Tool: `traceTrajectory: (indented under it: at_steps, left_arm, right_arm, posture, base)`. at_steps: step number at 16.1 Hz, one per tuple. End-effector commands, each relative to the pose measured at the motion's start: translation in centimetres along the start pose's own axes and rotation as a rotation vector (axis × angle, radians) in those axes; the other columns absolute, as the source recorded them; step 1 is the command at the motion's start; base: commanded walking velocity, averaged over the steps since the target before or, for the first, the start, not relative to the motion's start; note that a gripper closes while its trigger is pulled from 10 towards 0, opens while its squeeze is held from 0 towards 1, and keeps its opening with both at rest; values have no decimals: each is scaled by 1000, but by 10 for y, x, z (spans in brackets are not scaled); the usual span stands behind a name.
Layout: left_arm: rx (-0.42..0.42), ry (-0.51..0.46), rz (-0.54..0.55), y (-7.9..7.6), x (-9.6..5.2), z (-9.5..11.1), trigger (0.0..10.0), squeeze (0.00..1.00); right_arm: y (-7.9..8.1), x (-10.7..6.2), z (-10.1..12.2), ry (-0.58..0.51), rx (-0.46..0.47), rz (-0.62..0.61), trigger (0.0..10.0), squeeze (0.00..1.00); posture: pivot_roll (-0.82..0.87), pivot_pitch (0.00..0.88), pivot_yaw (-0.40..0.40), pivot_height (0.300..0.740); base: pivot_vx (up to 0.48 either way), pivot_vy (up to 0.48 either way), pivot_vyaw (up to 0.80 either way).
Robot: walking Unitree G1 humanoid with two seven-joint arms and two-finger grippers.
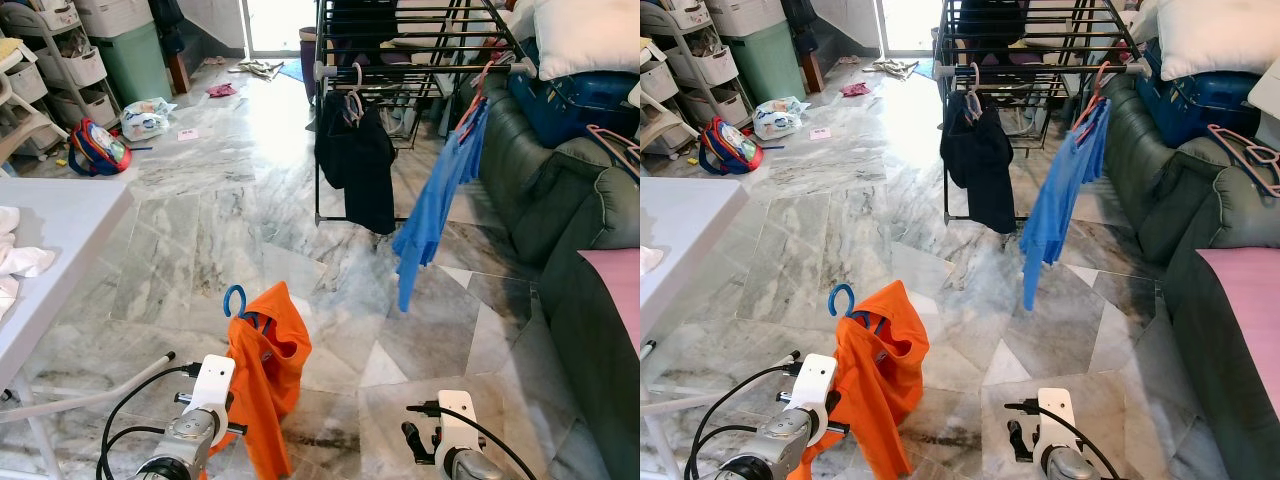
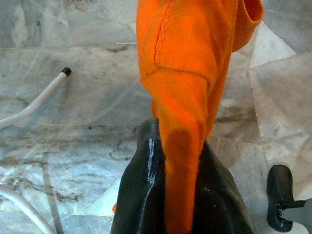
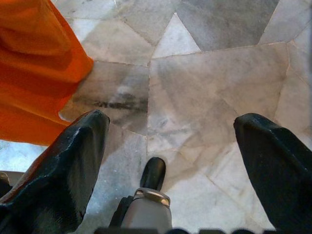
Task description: Hang hanger
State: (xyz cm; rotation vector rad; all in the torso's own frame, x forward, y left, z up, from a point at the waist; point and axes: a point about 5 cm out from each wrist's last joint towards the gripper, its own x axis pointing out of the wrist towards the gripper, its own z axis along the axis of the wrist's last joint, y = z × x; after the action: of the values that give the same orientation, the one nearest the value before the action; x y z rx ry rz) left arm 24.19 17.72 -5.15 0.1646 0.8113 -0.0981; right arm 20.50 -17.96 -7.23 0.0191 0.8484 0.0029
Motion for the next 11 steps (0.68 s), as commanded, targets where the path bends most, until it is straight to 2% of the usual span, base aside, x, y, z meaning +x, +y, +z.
traceTrajectory:
  at_steps: [1, 5, 7, 9, 11]
  left_arm:
    - [15, -20, 12, 3, 1, 7, 10000, 0]
    - [15, -17, 4, 4, 1, 6, 10000, 0]
    - [51, -32, -25, 4, 1, 9, 10000, 0]
    - [128, -63, -72, 7, 1, 18, 10000, 0]
    - [168, -100, -143, 12, 1, 33, 10000, 0]
  right_arm:
    - [2, 1, 3, -8, -1, -1, 10000, 0]
    - [1, 1, 2, -10, 7, -4, 10000, 0]
    - [-4, 1, 7, -31, 35, -20, 10000, 0]
    - [-13, 2, 21, -81, 37, -24, 10000, 0]
    - [-20, 2, 38, -137, -18, 10, 10000, 0]
  posture:
    - [-33, 0, 28, 740]
    - [-30, 0, 28, 740]
    - [-26, 0, 28, 740]
    - [-21, 0, 26, 740]
    - [-18, 5, 27, 740]
  base:
    - [0, 0, 0]
    - [0, 0, 0]
    - [0, 0, 0]
    - [0, 0, 0]
    - [0, 0, 0]
